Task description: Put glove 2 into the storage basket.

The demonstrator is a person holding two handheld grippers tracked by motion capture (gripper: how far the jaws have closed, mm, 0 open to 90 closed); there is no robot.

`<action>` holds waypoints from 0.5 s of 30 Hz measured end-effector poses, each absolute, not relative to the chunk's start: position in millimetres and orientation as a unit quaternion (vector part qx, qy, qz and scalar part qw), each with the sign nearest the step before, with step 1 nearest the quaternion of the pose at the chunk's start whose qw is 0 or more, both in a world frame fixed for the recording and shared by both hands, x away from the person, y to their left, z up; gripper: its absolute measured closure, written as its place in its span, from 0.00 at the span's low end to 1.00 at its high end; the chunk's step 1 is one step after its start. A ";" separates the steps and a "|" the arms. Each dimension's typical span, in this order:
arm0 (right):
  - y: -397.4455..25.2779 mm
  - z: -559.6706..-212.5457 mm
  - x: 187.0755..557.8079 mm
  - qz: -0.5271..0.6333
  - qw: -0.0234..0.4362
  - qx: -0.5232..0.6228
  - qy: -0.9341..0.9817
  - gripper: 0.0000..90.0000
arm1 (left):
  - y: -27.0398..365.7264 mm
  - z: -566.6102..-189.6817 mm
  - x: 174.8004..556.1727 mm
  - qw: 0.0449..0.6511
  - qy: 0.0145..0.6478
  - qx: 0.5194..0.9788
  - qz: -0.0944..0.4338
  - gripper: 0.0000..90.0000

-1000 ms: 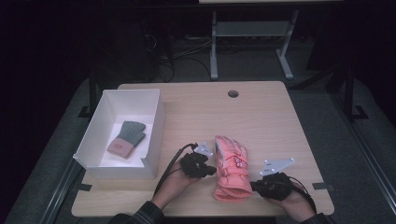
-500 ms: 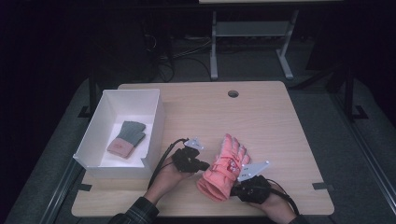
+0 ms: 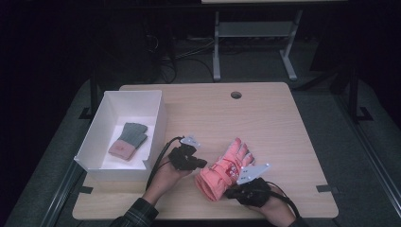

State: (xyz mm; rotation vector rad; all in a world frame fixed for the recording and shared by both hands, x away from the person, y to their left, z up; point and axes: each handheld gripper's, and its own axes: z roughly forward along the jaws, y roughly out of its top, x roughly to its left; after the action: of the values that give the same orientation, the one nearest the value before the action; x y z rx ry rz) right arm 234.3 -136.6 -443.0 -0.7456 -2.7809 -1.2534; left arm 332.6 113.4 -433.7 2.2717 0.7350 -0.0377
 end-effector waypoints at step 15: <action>-196.7 -417.4 239.7 -0.433 -0.057 -0.287 -0.853 1.00 | 119.0 -390.1 327.6 0.396 0.297 0.869 -0.004 0.67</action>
State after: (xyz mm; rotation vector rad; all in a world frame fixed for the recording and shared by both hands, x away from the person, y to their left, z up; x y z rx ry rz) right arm 239.7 -196.7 -417.4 -0.9370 -2.7800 -1.4107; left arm 327.6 119.0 -390.1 2.2023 0.7525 -0.0100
